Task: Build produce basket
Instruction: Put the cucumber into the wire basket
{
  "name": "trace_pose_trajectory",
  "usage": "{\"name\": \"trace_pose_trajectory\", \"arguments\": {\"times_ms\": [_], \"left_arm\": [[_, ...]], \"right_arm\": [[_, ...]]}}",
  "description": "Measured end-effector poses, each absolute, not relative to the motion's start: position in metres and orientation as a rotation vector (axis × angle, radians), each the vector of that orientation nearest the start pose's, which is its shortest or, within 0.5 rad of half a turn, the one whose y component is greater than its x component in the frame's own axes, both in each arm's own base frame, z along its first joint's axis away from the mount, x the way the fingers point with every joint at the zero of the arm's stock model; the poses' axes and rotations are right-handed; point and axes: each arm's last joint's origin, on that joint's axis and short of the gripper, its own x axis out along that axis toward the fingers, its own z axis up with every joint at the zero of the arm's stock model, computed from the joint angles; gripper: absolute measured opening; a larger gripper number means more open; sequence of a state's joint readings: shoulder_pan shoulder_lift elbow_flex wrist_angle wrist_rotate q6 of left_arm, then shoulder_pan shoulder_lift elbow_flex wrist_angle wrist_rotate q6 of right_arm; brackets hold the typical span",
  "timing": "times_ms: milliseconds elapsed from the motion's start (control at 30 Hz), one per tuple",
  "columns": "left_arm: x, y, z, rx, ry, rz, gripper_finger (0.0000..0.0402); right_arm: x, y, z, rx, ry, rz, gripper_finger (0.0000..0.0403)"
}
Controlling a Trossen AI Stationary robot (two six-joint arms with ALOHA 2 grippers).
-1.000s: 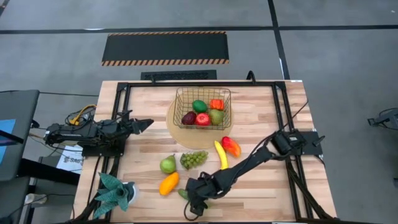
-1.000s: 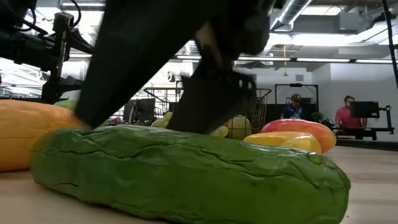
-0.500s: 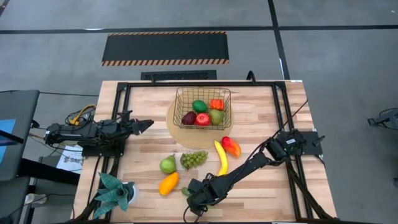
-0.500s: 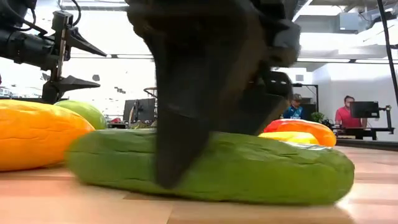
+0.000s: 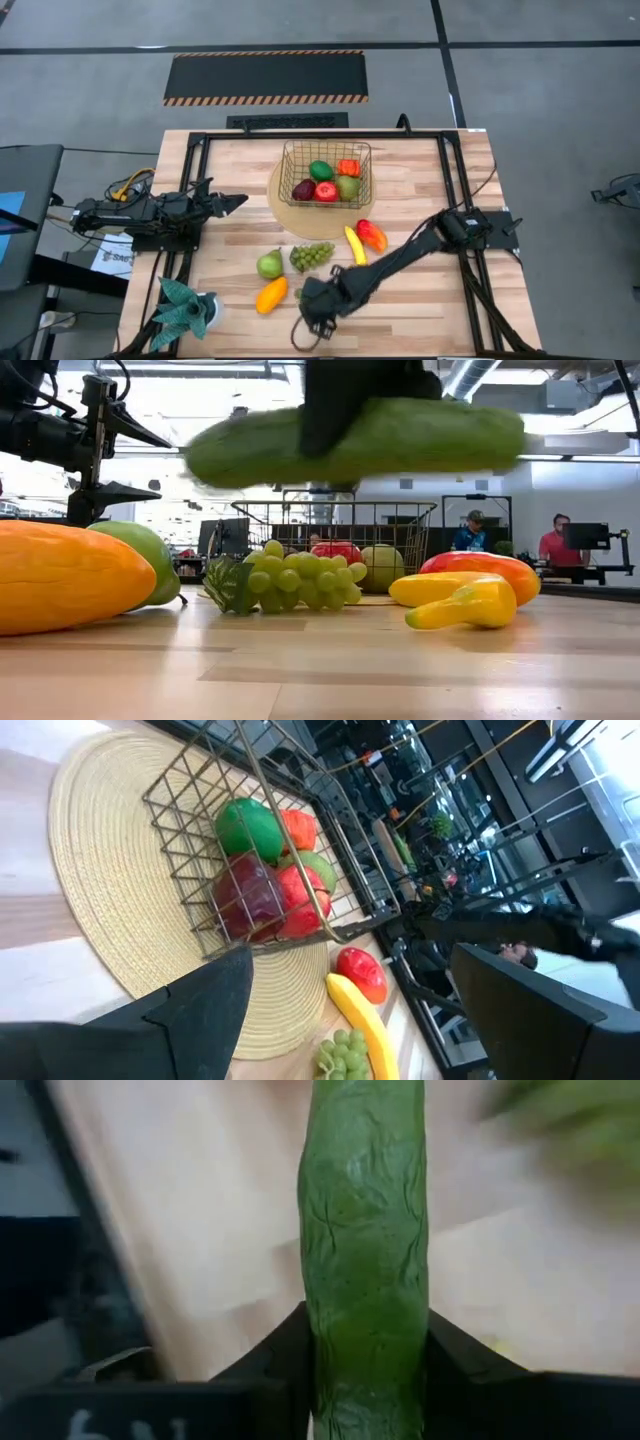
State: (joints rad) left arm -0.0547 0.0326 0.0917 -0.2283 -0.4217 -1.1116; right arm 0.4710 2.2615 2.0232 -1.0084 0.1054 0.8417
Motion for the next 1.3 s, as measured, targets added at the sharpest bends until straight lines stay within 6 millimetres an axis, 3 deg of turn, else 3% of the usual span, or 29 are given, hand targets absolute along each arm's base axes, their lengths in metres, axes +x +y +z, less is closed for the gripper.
{"name": "trace_pose_trajectory", "arguments": {"times_ms": [167,300,533,700,800,1067,1300], "left_arm": [[0.091,0.006,0.171,-1.079,-0.047,0.397,0.0328],[0.091,0.006,0.171,-1.099,-0.052,0.395,0.0328],[0.090,0.007,0.171,-1.078,-0.067,0.423,0.0328],[0.090,0.008,0.171,-1.036,-0.085,0.465,0.0328],[0.090,0.009,0.171,-0.989,-0.085,0.485,0.0328],[0.089,0.010,0.171,-0.930,-0.080,0.512,0.0328],[0.089,0.010,0.171,-0.948,-0.102,0.532,0.0328]], "right_arm": [[0.414,0.155,0.269,0.327,1.156,-0.303,0.0180],[0.406,0.097,0.313,0.318,1.048,-0.414,0.0189],[0.401,-0.003,0.342,0.128,1.026,-0.436,0.0170],[0.398,-0.068,0.338,0.027,1.082,-0.468,0.0166],[0.397,-0.094,0.333,-0.078,1.121,-0.430,0.0172],[0.413,-0.117,0.305,-0.246,1.194,-0.293,0.0172],[0.418,-0.138,0.262,-0.272,1.385,-0.215,0.0171]]}}
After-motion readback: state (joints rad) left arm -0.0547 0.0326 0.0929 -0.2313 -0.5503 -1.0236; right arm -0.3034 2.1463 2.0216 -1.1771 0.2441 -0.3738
